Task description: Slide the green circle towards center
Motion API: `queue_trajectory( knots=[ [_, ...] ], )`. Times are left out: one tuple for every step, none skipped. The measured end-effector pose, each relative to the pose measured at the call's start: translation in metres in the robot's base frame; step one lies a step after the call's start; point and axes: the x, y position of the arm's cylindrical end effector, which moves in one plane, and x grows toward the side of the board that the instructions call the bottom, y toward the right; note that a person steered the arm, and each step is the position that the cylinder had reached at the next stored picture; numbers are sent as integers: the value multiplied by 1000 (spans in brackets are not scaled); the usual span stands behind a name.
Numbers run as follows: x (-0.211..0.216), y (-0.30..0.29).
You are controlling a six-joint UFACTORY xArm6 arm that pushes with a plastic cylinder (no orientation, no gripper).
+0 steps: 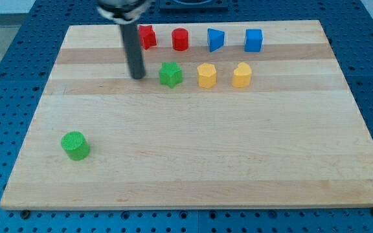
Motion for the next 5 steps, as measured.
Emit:
queue_trajectory(
  knots=[
    [82,11],
    [142,28],
    [174,-24],
    [197,-62],
    [213,-86]
  ],
)
